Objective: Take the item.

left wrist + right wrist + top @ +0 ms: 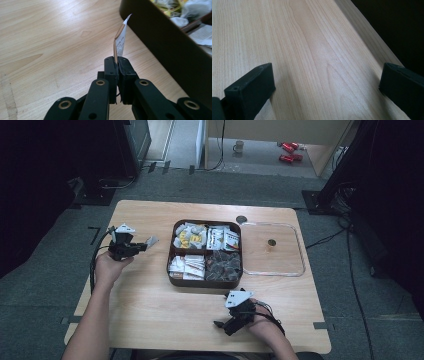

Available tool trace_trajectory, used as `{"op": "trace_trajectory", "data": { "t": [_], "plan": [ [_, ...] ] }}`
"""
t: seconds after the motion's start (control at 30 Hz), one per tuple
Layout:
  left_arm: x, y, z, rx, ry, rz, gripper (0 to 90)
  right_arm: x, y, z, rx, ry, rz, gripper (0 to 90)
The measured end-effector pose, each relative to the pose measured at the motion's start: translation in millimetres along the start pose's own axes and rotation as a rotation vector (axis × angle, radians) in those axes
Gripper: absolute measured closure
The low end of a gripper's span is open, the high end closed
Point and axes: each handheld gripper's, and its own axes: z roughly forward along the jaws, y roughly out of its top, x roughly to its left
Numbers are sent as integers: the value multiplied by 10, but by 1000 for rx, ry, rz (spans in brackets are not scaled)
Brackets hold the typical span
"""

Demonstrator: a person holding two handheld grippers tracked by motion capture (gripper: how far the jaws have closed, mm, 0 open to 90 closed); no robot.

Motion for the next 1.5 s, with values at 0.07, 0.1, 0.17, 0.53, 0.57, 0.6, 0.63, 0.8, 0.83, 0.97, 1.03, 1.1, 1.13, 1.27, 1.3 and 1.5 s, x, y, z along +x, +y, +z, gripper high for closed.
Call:
{"op": "trace_trajectory", "data": {
  "t": [0.07,0.1,0.17,0.53,0.57,0.6,0.63,0.8,0.83,0.97,1.03,1.1,1.13,1.27,1.3,1.5],
  "plan": [
    [-2,-1,49,4,12,4,873,0,0,0,0,0,-1,0],
    [-3,-1,73,5,16,8,872,0,0,0,0,0,0,0],
    [-12,-3,131,19,16,4,871,0,0,0,0,0,0,0],
    [-56,-22,265,61,-23,15,828,12,-9,-8,-1,-8,4,0],
    [-63,-28,275,66,-25,24,820,14,-10,-9,0,-9,5,0],
    [-73,-32,290,72,-29,29,808,15,-11,-10,-1,-9,5,0],
    [-85,-35,300,72,-32,34,800,15,-11,-10,-1,-9,5,0],
    [-112,-46,341,78,-69,17,735,16,-13,-11,-2,-11,5,0],
    [-112,-46,341,78,-69,17,724,16,-13,-12,-2,-10,5,0],
    [-173,-98,354,63,-44,41,690,17,-13,-12,-2,-11,5,0],
    [-179,-103,355,65,-41,46,680,17,-13,-12,-2,-11,5,0],
    [-191,-118,361,67,-47,45,625,19,-14,-13,-1,-9,7,0],
    [-198,-128,361,78,-55,46,599,20,-14,-14,0,-9,7,0],
    [-197,-138,351,80,-71,31,556,20,-15,-14,-1,-9,7,0],
    [-197,-138,351,80,-71,31,553,20,-15,-14,-1,-9,7,0],
    [-215,-131,279,62,-80,34,489,22,-16,-15,0,-9,8,0]
  ]
}}
